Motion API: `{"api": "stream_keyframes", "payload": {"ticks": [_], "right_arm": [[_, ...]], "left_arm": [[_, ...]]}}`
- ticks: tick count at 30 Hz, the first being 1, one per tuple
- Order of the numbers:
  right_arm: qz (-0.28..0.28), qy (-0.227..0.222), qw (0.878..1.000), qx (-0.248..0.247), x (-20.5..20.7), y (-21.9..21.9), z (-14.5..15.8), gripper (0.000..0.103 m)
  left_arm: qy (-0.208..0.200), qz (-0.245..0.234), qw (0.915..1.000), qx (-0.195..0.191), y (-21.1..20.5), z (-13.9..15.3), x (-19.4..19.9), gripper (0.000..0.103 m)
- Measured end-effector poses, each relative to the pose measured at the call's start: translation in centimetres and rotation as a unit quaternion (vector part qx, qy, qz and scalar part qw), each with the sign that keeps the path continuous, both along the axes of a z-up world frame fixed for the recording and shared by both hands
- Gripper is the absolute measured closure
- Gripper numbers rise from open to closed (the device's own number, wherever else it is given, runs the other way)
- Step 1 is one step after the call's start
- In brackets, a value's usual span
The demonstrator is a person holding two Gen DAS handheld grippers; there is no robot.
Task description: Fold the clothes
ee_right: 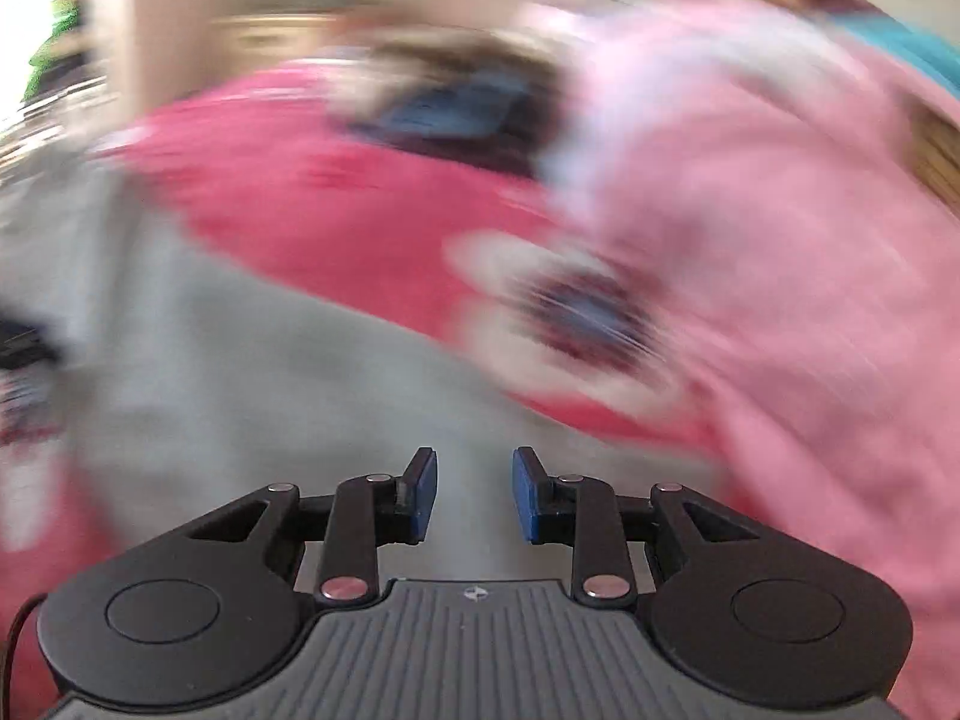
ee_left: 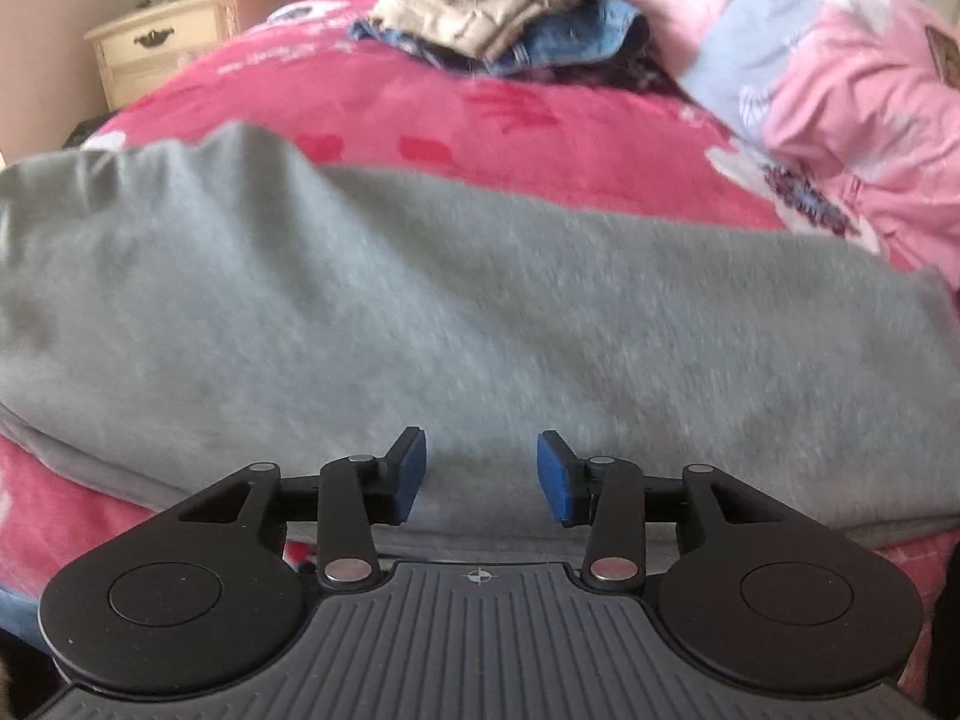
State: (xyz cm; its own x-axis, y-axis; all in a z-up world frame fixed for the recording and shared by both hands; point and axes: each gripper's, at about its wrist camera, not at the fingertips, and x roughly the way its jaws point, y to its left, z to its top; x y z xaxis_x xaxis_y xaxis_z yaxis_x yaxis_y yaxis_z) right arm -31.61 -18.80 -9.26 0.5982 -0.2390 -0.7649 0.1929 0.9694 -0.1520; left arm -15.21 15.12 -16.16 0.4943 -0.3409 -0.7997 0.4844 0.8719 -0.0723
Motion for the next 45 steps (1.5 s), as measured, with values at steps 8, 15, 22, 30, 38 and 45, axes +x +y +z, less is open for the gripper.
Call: {"api": "stream_keyframes", "payload": {"ticks": [8,15,22,30,38,45], "right_arm": [[-0.159,-0.031,0.986,0.031,-0.3,-7.6,-3.9,0.064],[-0.270,-0.091,0.953,0.103,0.2,-10.5,-6.8,0.052],[-0.258,-0.140,0.946,0.137,0.8,-10.7,-7.7,0.085],[-0.273,-0.170,0.946,0.049,-0.7,-9.3,-7.0,0.099],[-0.268,-0.125,0.955,-0.023,0.1,-9.8,-7.4,0.091],[-0.142,-0.136,0.980,-0.006,-4.9,-6.2,-2.2,0.078]], "left_arm": [[0.001,0.012,0.9999,0.008,0.2,-0.4,-0.3,0.056],[-0.004,0.012,0.9998,0.018,-0.2,-0.6,-0.3,0.054],[-0.004,0.011,0.9997,0.019,-0.3,-0.6,-0.1,0.052],[-0.005,0.011,0.9997,0.023,-0.5,-0.7,-0.1,0.051],[-0.007,0.011,0.9996,0.023,-0.5,-0.7,-0.1,0.051],[-0.007,0.011,0.9996,0.024,-0.5,-0.6,0.0,0.051]]}}
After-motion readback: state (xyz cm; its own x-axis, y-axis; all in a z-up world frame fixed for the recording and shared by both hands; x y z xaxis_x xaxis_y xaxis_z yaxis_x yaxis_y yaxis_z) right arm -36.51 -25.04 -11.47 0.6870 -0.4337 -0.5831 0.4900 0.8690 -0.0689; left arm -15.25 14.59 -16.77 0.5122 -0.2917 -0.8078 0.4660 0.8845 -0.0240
